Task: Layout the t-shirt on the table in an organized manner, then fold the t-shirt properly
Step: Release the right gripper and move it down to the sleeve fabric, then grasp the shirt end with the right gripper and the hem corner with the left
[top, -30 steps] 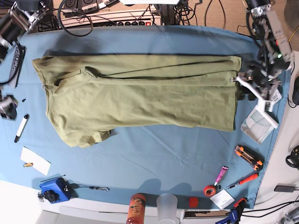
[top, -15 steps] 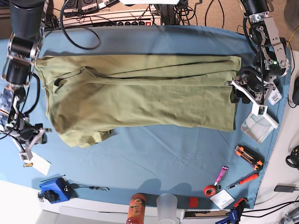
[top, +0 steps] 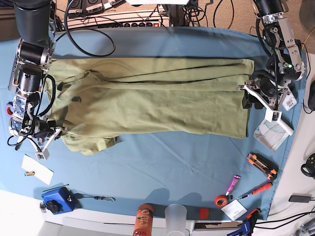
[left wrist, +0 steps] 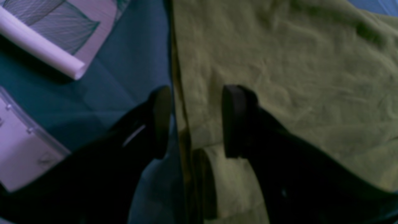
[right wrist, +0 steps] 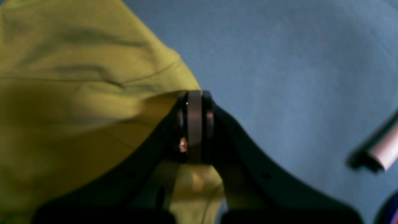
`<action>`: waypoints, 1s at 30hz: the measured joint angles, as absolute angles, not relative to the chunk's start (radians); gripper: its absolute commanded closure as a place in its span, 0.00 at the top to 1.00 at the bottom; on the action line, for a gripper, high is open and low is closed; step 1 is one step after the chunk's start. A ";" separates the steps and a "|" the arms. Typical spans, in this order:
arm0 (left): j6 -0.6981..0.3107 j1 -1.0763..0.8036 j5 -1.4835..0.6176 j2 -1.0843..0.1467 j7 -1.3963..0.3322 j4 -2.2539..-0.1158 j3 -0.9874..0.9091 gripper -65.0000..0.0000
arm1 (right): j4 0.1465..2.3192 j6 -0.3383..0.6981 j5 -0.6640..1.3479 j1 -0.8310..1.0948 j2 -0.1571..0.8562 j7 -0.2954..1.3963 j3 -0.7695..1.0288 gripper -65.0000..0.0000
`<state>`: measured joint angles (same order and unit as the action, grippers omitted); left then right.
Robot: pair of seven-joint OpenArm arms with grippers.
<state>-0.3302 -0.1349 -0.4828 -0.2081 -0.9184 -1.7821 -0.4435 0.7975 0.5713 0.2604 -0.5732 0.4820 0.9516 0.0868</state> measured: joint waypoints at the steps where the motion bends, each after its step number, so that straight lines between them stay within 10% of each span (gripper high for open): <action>1: -0.330 -0.135 -0.482 -0.208 -0.919 -1.782 -0.443 0.42 | 0.811 0.554 0.262 -0.572 0.482 0.972 0.087 0.00; 30: -0.330 -0.135 -0.482 -0.208 -0.919 -1.782 -0.445 0.42 | 1.761 0.486 0.365 0.065 0.516 1.129 0.176 0.00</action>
<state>-0.3298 -0.1349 -0.4824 -0.2081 -0.9188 -1.7817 -0.4454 1.7615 0.4858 0.3653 0.0647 0.5156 1.1286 0.1764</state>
